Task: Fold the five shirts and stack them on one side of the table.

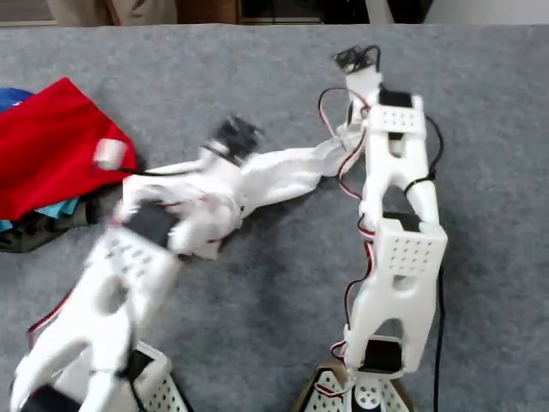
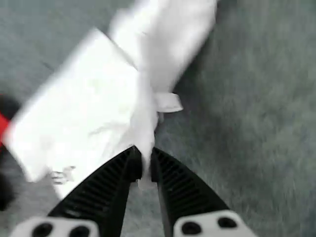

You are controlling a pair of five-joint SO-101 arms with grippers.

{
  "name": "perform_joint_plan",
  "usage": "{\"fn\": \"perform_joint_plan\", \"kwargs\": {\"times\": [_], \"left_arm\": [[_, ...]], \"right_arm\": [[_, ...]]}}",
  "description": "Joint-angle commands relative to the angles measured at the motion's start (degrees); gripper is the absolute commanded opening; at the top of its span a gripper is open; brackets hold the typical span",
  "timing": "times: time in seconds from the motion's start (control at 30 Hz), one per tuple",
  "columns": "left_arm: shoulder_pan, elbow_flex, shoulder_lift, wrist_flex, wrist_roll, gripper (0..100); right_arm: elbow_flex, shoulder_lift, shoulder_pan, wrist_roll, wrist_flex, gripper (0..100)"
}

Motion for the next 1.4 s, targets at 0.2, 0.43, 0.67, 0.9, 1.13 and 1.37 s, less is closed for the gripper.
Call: {"fn": "perform_joint_plan", "kwargs": {"times": [0.2, 0.43, 0.67, 0.9, 1.13, 1.37], "left_arm": [[-13.36, -22.24, -9.71, 11.52, 0.35, 2], [-18.37, -36.04, -9.80, 16.09, 0.18, 2], [-20.84, -49.93, -9.80, 20.92, 0.35, 2], [-21.01, -58.73, -9.80, 26.29, 0.18, 2], [-21.01, -59.25, -9.89, 27.96, 0.35, 2], [-20.57, -48.18, -8.84, 27.96, 0.26, 2]], "right_arm": [[-28.00, -19.03, 1.10, 2.02, 19.78, 0.1], [-50.15, -29.76, 1.01, 2.64, 27.96, 0.1], [-63.69, -43.30, 1.10, 2.64, 27.43, 0.2], [-57.98, -57.36, 1.10, 6.95, 24.18, 0.2], [-51.82, -64.13, 1.10, 9.93, 24.18, 0.2], [-34.15, -62.99, 1.01, 10.20, 23.21, 0.2]]}}
